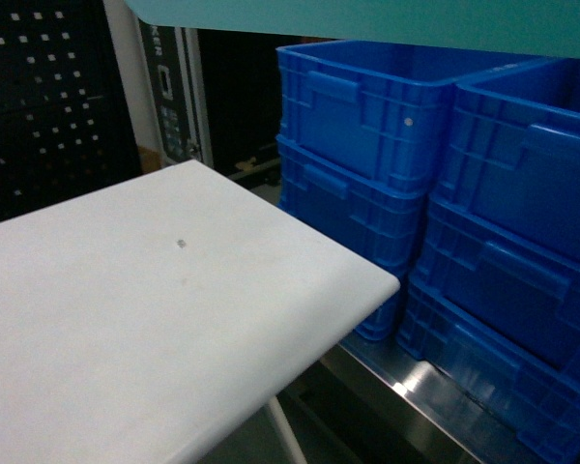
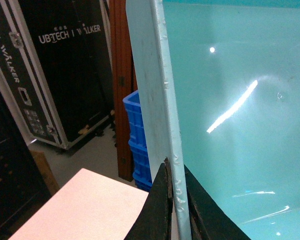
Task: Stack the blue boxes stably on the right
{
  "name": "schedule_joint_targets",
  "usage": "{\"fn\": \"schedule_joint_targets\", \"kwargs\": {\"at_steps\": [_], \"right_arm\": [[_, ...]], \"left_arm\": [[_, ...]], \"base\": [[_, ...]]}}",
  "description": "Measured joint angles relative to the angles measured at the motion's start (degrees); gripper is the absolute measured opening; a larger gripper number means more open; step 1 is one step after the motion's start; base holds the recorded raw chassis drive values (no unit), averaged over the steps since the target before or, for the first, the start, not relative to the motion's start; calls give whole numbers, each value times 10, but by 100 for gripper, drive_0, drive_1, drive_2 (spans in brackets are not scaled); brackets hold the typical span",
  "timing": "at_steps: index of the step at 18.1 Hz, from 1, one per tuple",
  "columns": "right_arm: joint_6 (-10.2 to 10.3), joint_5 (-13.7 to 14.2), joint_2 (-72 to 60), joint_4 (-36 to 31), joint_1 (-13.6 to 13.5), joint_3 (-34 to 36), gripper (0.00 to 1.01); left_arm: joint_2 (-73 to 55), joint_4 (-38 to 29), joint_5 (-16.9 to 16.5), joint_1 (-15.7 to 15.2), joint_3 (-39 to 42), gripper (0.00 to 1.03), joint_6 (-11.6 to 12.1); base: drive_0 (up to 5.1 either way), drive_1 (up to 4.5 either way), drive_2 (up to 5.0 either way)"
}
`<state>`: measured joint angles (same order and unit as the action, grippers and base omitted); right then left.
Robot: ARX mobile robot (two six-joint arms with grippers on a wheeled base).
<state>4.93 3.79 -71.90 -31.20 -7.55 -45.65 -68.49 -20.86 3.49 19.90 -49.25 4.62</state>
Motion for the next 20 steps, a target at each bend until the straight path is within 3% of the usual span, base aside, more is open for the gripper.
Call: {"fn": "schedule_joint_targets", "kwargs": {"at_steps": [11,20], "right_arm": [[0,0,0,2,1,0,7],[0,0,0,0,1,1,7]], "left_arm": [[0,1,1,2,0,2,2],[0,0,1,2,0,2,2]], "base": [[-153,-153,-153],[-148,-282,-15]]}}
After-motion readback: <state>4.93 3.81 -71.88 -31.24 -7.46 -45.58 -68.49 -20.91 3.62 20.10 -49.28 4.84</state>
